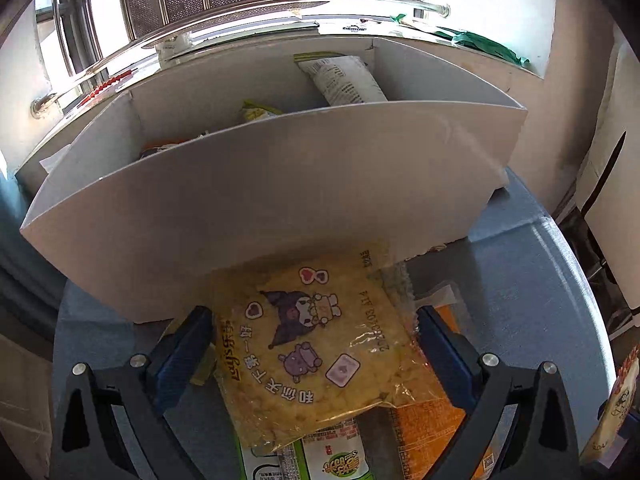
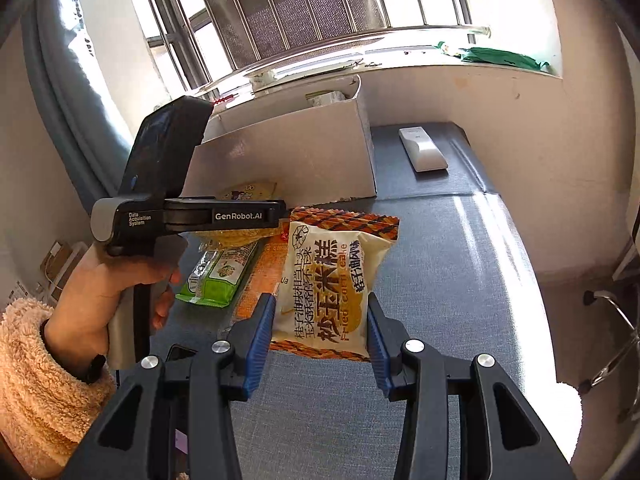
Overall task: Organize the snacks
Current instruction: 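Grasp the yellow bread pack with the left tool while the right tool grasps the cake pack, then lower both packs into the white box and open both tools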
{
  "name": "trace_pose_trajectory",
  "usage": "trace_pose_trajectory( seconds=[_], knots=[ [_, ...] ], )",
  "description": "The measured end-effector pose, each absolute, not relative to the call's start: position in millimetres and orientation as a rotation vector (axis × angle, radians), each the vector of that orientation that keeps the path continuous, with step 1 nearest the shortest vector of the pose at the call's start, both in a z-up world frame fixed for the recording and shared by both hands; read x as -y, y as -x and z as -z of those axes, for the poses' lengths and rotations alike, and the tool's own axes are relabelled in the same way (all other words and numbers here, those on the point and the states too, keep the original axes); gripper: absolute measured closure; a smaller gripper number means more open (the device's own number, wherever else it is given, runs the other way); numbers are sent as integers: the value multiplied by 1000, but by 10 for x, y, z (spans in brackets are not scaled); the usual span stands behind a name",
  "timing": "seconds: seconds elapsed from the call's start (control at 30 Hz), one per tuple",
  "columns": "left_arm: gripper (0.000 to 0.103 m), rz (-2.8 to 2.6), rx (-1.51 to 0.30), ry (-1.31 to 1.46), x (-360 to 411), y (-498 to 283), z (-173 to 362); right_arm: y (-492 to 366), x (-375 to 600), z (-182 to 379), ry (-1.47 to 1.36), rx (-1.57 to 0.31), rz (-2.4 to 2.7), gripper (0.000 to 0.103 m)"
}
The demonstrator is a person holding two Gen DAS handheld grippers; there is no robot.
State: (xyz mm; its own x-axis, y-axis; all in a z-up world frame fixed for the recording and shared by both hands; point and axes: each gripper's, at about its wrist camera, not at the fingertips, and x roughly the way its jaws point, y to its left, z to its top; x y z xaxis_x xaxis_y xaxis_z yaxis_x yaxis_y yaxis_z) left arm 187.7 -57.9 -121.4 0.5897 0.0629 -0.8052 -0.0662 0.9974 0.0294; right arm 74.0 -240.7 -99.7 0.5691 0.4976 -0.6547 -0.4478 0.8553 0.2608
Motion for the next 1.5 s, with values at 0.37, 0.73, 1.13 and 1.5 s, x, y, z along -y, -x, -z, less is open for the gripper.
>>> trace_pose_trajectory(
  seconds=[0.37, 0.73, 1.13, 1.5],
  knots=[
    [24, 69, -760, 123, 105, -1198, 714, -757, 2310, 1020, -67, -792, -578, 56],
    [24, 107, -557, 175, -426, -906, -1, -1167, 2003, 665, -63, -743, -656, 56],
    [24, 113, -570, 166, -658, -2097, -204, -2618, 1268, 78, -69, -767, -711, 56],
    [0, 89, -679, 202, -945, -2228, 18, -3007, 1113, -9, -16, -759, -636, 0]
  ],
)
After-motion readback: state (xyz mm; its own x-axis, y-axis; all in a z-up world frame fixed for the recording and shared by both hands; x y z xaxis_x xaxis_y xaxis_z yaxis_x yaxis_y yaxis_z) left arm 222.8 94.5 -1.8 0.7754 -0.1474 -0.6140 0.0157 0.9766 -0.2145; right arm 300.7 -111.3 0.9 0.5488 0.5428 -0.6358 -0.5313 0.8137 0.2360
